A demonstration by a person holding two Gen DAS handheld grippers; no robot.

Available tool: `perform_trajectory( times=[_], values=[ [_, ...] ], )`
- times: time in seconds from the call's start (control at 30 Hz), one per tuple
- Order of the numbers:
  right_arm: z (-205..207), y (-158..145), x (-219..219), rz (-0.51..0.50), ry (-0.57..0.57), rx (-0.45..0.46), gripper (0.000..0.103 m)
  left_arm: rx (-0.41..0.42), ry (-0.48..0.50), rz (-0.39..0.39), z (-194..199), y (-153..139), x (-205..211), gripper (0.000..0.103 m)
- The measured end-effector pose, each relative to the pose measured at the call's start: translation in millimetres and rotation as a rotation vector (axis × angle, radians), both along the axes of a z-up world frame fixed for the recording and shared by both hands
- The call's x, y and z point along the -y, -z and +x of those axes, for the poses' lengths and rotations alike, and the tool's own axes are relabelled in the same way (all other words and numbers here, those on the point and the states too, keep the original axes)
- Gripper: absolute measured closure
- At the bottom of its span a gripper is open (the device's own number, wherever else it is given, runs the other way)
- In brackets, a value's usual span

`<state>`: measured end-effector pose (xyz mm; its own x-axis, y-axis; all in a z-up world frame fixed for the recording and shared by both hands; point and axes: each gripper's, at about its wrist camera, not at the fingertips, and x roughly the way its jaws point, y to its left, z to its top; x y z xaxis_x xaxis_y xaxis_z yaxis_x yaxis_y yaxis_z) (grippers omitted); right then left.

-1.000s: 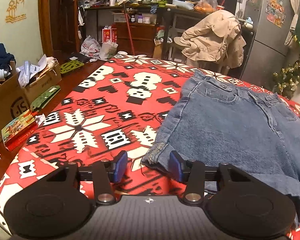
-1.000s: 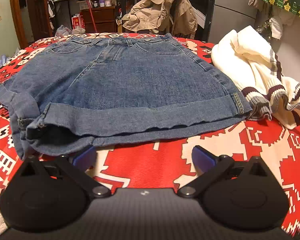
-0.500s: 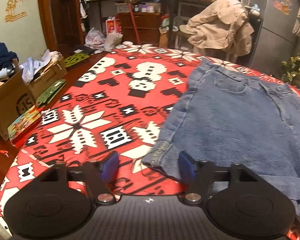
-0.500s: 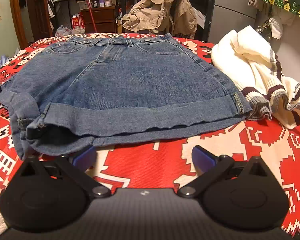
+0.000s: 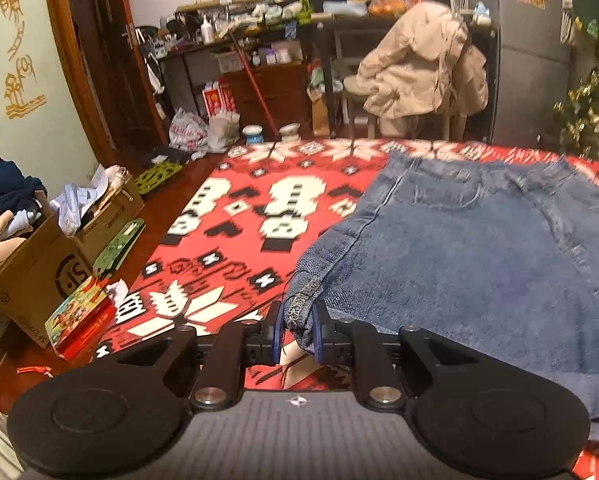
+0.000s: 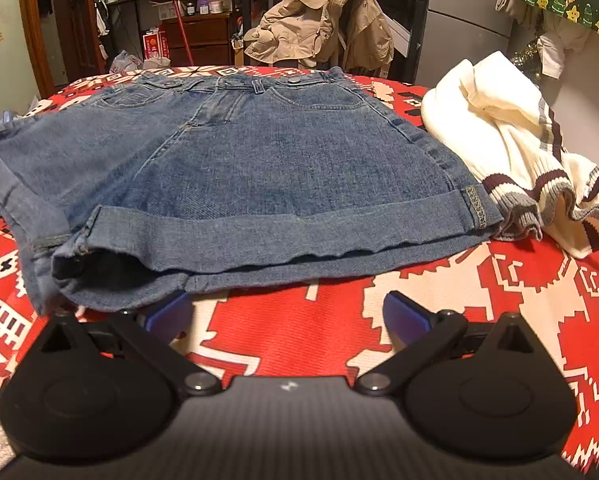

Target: Fold clothes

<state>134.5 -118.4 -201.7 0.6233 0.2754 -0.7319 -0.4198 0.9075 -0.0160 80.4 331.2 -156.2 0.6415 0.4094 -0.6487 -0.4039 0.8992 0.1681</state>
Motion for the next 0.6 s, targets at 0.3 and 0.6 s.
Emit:
perform_trajectory(
  times=[0.3,0.6],
  values=[
    [1.2,0.2,-0.7,-0.001,0.0,0.001,0.001,-0.055,-0.049,-0.027,-2.9,25.1,-6.6,0.079],
    [1.0,0.6,-0.9,0.0,0.001,0.002,0.001,0.084,0.019,-0.216,-45.5,-0.5,13.3,0.072]
  ],
)
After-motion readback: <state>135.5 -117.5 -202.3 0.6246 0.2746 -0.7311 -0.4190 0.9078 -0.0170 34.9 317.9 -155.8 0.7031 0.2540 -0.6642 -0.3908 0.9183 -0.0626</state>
